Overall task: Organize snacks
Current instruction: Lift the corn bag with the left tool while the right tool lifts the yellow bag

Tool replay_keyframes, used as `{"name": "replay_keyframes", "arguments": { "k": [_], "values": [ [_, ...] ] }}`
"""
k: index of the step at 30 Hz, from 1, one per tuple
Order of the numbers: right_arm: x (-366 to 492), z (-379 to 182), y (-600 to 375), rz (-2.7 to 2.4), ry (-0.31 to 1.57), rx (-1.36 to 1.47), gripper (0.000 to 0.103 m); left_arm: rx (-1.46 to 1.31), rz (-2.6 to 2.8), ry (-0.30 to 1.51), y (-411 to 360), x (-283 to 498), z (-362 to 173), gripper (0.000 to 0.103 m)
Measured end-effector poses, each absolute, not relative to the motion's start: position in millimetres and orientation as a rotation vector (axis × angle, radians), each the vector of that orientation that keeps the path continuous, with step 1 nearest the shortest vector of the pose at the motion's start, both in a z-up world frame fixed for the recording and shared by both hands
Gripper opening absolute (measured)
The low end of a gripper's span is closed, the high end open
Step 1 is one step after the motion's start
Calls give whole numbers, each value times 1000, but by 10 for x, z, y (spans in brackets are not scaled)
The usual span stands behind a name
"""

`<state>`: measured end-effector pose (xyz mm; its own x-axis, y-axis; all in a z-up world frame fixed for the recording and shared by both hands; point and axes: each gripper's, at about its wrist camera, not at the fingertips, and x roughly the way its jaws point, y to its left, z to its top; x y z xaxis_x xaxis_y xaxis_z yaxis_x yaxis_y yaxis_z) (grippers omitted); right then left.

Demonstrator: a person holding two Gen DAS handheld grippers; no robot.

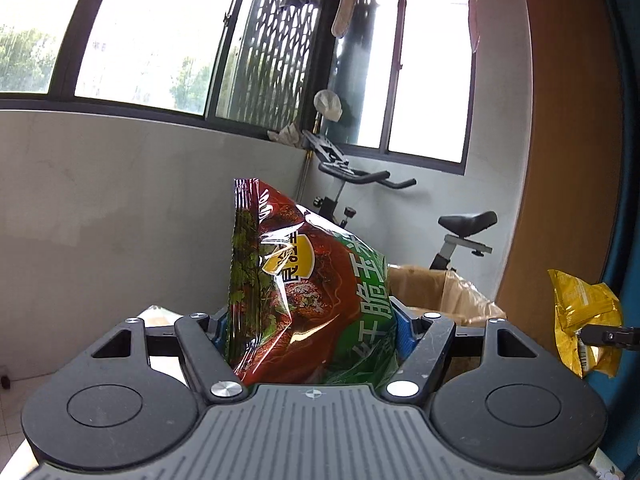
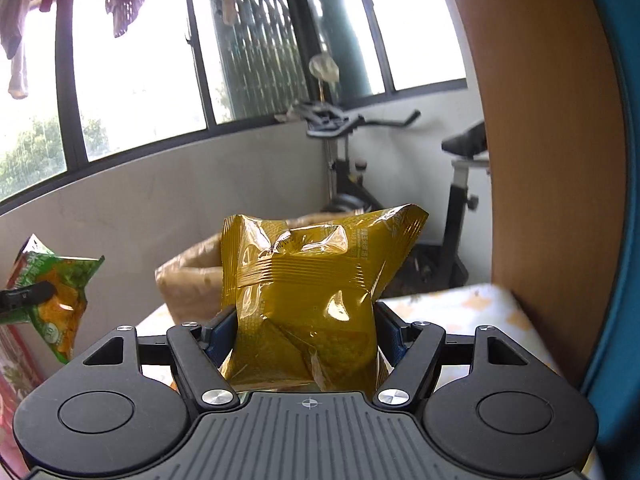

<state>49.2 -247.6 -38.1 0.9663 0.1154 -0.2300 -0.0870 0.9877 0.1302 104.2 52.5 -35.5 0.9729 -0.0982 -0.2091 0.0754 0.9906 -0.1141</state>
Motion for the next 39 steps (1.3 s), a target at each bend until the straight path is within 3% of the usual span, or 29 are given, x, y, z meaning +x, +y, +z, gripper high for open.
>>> {"name": "replay_keyframes", "arguments": {
  "k": [22,33,39],
  "values": [
    [2091,-284,-2165,156,218,18,67,-101,-140,259,273,2208,-270,75],
    [2929,-479,-2056,140,341,63,67,-43,-160,332,5,2864,-464,75],
    [3067,-622,-2005,124,420,84,72,-31,-166,427,16,3032,-672,82]
  ]
}}
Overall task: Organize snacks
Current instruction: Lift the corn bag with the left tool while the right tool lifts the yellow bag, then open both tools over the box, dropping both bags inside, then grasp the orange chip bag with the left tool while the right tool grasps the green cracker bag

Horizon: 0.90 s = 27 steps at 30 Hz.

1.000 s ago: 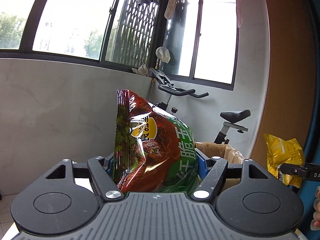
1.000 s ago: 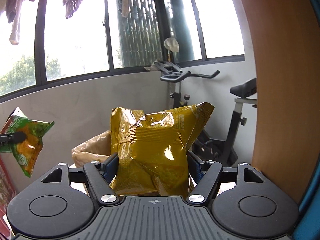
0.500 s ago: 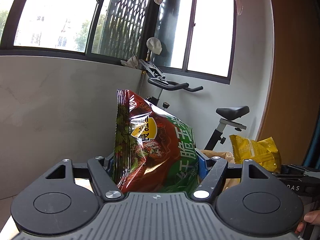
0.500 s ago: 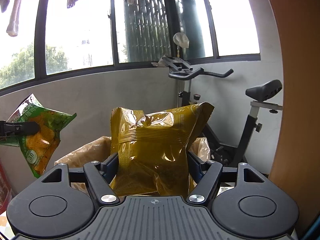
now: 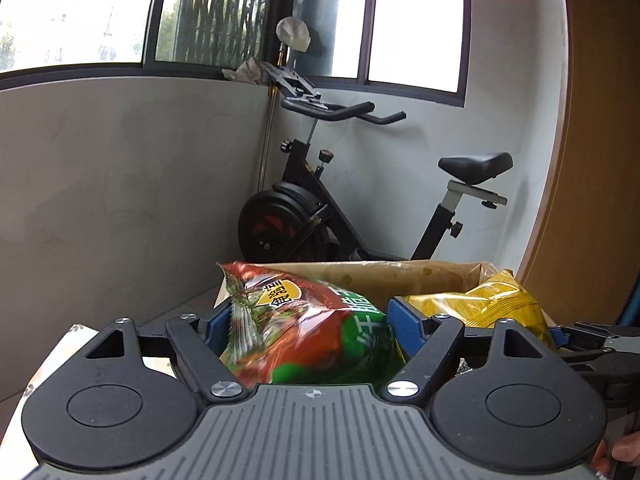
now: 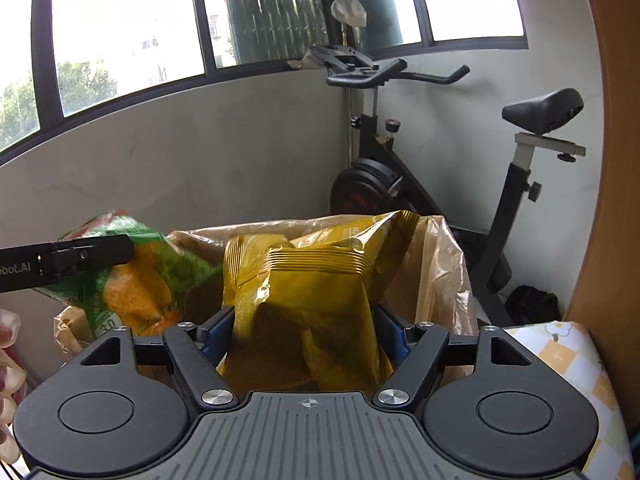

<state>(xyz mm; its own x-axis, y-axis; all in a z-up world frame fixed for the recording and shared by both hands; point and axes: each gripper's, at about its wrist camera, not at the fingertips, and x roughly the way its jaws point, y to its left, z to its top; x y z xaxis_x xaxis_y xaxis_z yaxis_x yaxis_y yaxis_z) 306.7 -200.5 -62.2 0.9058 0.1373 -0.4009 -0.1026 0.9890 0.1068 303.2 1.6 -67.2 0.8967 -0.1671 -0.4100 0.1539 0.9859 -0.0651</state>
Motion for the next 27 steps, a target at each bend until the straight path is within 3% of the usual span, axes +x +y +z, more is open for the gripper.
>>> {"name": "replay_keyframes", "arguments": {
  "k": [9,14,20,27],
  "values": [
    [2672,-581,-2106,120,357,134,83,-79,-155,450,360,2769,-618,88],
    [2254,-587,-2188,127,266,190,101,-121,-152,440,570,2495,-592,88],
    [1910,-738,-2221,125,246,186,103,-148,-128,443,708,2190,-768,88],
    [1772,-1170,-2106,69,364,105,103,-144,-103,494,709,1999,-1105,87]
  ]
}}
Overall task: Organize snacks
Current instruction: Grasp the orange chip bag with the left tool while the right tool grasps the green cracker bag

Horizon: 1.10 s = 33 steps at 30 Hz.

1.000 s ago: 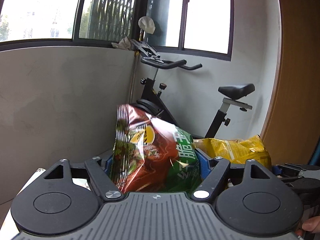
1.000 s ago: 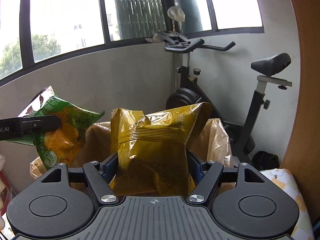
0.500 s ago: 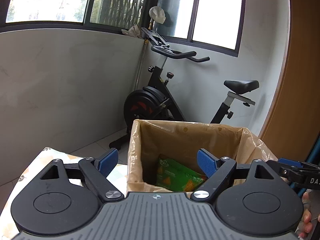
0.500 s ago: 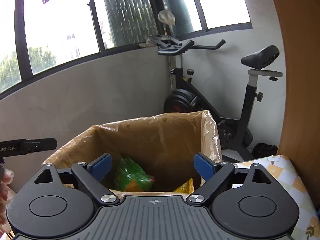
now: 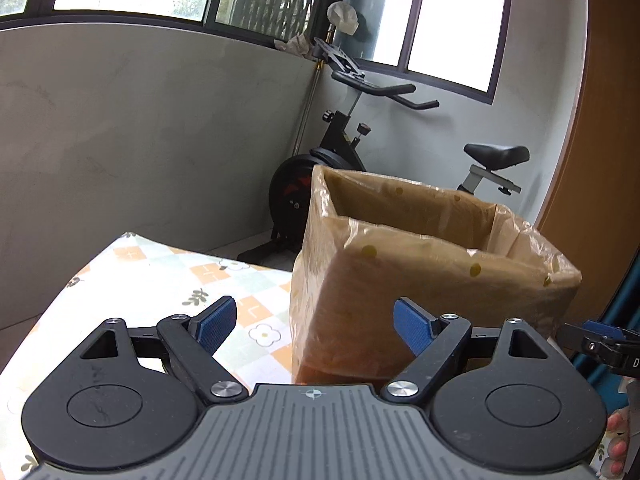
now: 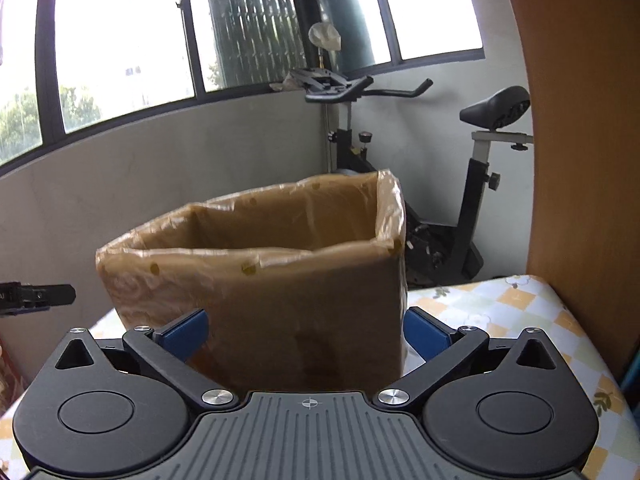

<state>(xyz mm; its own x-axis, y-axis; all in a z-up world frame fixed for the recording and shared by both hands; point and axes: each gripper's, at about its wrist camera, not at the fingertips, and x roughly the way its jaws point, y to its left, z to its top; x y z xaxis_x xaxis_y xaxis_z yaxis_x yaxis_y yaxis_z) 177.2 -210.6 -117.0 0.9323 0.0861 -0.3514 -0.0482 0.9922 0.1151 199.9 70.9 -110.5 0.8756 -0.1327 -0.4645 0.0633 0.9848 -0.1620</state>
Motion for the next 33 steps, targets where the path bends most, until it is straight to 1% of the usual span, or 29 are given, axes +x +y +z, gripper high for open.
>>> {"name": "replay_keyframes", "arguments": {
  "k": [5,11,12,16,20,27,33],
  "values": [
    [1712,-1535,-1973,119,460,110,103,-127,-78,565,656,1957,-1382,86],
    [1760,-1817,-1779,125,572,75,102,-106,-88,628,595,1936,-1617,86],
    [1780,-1859,-1761,117,600,81,99,-103,-94,634,591,1931,-1648,86],
    [1786,-1954,-1840,155,632,184,80,-99,-126,663,562,1970,-1716,86],
    [1747,-1967,-1899,160,623,193,71,-71,-143,690,486,1969,-1822,87],
    [1715,-1957,-1928,163,613,186,69,-42,-154,728,417,2117,-2001,87],
    [1721,-1953,-1930,162,615,185,68,-66,-177,743,394,2214,-2157,91]
  ]
}}
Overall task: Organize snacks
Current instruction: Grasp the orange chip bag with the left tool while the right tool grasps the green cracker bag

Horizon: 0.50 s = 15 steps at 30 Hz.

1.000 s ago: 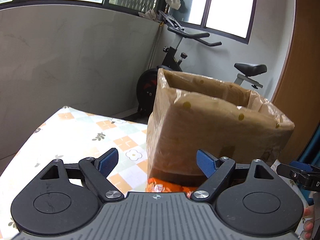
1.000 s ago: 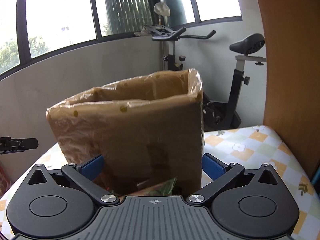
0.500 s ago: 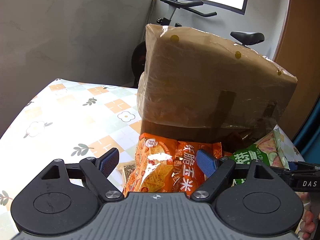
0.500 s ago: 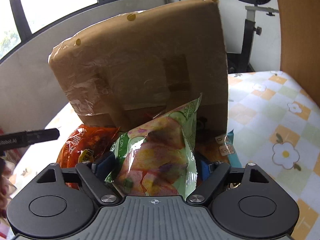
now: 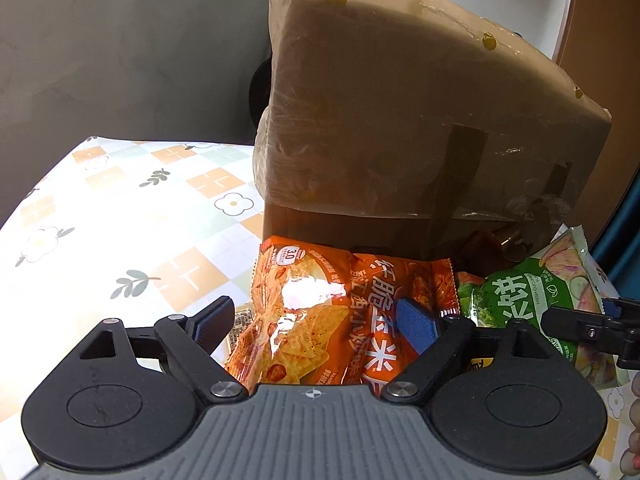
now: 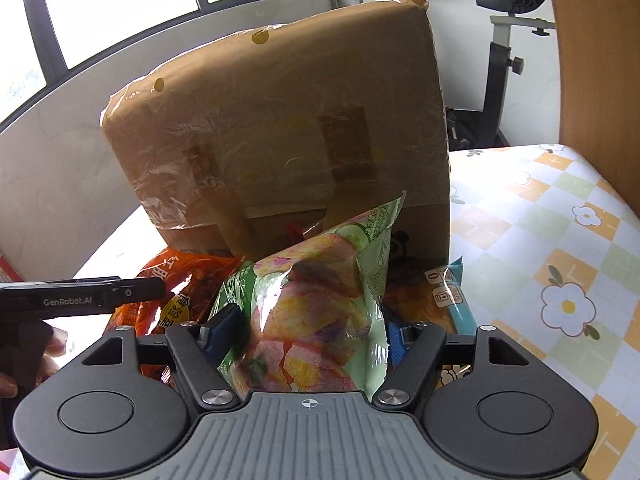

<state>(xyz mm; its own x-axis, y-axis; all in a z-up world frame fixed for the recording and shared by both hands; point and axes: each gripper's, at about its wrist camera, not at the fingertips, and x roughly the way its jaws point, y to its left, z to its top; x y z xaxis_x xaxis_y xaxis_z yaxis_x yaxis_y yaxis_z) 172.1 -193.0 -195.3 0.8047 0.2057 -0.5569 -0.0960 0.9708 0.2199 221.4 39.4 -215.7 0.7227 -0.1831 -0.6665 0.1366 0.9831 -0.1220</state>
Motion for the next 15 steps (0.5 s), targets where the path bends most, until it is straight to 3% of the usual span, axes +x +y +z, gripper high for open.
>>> {"name": "replay_keyframes", "arguments": {
  "k": [10,12,15],
  "values": [
    [1733,-1967,-1939,165,614,193,68,-93,-192,752,343,2228,-2271,95],
    [1737,-1972,-1946,166,614,197,68,-91,-203,747,343,2219,-2256,90],
    [1740,-1984,-1952,169,614,199,68,-108,-221,733,347,2181,-2210,71]
  ]
}}
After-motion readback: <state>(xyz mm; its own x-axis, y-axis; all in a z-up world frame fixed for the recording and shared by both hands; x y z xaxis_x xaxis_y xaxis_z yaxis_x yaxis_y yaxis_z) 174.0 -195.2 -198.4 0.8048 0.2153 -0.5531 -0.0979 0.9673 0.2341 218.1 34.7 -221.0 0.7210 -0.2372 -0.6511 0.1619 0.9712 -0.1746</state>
